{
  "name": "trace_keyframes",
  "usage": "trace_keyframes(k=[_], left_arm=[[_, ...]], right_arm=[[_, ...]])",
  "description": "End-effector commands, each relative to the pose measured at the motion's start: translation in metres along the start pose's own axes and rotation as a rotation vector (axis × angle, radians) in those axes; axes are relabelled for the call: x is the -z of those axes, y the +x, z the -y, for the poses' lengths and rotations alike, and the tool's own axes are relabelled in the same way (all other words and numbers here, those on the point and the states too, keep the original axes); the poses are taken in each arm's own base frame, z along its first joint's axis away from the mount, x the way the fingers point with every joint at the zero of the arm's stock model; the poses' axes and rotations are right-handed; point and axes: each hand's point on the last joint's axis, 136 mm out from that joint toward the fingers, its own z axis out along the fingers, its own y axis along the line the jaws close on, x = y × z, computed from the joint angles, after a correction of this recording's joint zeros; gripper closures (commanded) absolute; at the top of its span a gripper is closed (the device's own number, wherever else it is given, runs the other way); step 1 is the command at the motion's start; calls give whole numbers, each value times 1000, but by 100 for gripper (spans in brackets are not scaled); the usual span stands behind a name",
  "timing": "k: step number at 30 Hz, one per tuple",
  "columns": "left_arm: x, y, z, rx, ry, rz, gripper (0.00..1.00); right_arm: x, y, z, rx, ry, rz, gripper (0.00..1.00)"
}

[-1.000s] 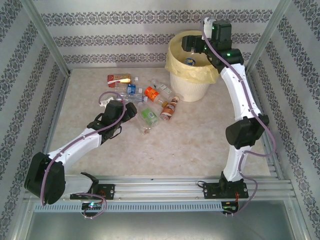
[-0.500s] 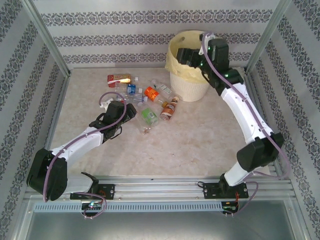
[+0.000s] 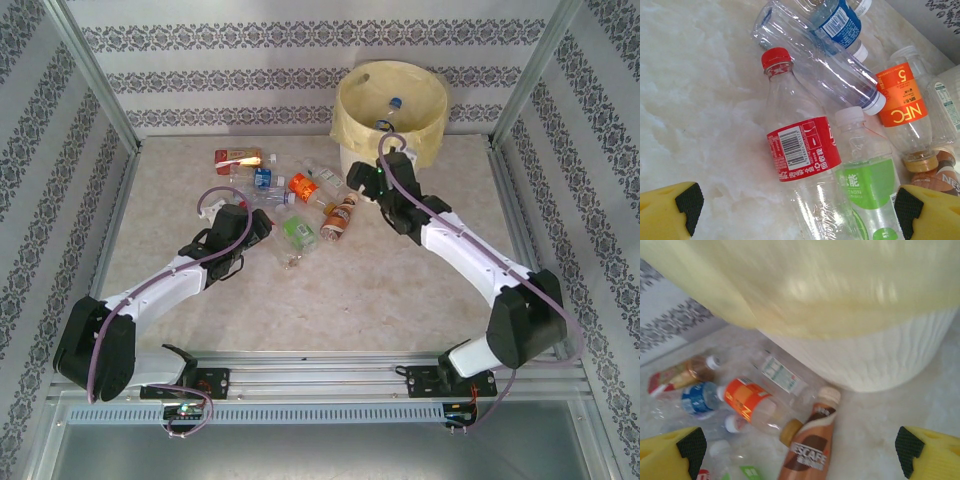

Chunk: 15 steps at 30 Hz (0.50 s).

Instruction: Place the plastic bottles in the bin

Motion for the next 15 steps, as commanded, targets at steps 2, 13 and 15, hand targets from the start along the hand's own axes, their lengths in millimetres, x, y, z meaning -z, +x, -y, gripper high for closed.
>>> trace_keyframes(k=[2, 13, 15], left_arm=[[-4, 2, 0, 5, 15, -6, 1], [-7, 6, 2, -3, 24, -26, 1], [-7, 7, 2, -3, 25, -31, 1]], right_arm=[[-24, 27, 2, -83, 22, -36, 2], [-71, 96, -2, -125, 53, -198, 3], [-77, 110, -2, -134, 65, -221, 3]])
